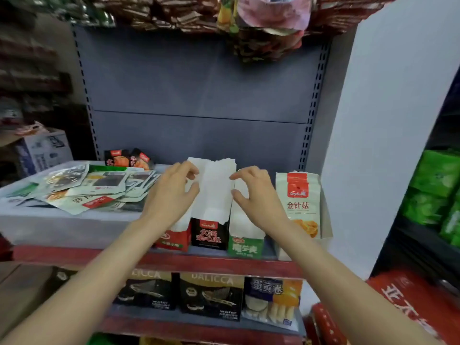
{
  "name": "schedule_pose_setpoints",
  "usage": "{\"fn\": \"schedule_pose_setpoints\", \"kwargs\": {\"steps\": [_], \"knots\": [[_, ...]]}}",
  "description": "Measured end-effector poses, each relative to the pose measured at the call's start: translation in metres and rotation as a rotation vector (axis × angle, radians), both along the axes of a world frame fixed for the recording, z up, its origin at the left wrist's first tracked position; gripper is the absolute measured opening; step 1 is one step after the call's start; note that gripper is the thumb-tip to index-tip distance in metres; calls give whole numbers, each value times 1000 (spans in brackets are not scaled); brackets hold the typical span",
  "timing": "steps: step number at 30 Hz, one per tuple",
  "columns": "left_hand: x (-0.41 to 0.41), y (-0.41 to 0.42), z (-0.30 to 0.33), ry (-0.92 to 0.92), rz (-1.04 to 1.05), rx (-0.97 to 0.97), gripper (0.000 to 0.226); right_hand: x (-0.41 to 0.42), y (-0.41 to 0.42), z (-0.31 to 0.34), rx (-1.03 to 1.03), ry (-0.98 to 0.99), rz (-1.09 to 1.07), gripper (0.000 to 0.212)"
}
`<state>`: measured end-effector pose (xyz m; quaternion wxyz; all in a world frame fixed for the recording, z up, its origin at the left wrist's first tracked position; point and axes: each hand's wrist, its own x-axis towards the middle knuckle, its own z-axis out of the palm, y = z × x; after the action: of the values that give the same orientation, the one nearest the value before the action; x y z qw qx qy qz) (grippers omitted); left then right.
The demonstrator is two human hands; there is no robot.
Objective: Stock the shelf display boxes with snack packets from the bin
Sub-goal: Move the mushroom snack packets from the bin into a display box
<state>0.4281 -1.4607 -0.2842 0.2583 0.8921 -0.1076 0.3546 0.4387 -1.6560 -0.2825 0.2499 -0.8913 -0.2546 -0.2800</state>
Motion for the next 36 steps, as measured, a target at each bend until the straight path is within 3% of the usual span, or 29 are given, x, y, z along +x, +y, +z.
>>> {"fn": "schedule_pose_setpoints", "kwargs": {"steps": [3, 7, 10, 13, 18, 25, 28, 32, 36], "knots": [[-3, 75, 2, 35, 133, -1, 18, 5, 55, 0, 6, 39, 103, 31], [-14, 156, 6, 236, 259, -16, 39, 14, 126, -1, -40, 120, 194, 46], [-20, 193, 6, 442, 197, -2, 60, 22, 174, 1, -87, 208, 248, 54], [-16, 209, 3, 566, 131, 41, 67, 31, 213, 3, -173, 290, 297, 63], [-10, 220, -4, 481, 150, 10, 59, 47, 244, 5, -384, 379, 320, 68], [-10, 233, -14, 375, 207, -66, 53, 63, 248, -3, -401, 247, 286, 34], [-11, 232, -18, 366, 277, -38, 53, 66, 235, -4, -218, 210, 291, 33], [-16, 232, -17, 383, 244, -54, 49, 58, 211, -6, 250, 414, 458, 27], [-12, 219, -7, 265, 138, -99, 22, 45, 195, 1, 550, 523, 490, 24]]}}
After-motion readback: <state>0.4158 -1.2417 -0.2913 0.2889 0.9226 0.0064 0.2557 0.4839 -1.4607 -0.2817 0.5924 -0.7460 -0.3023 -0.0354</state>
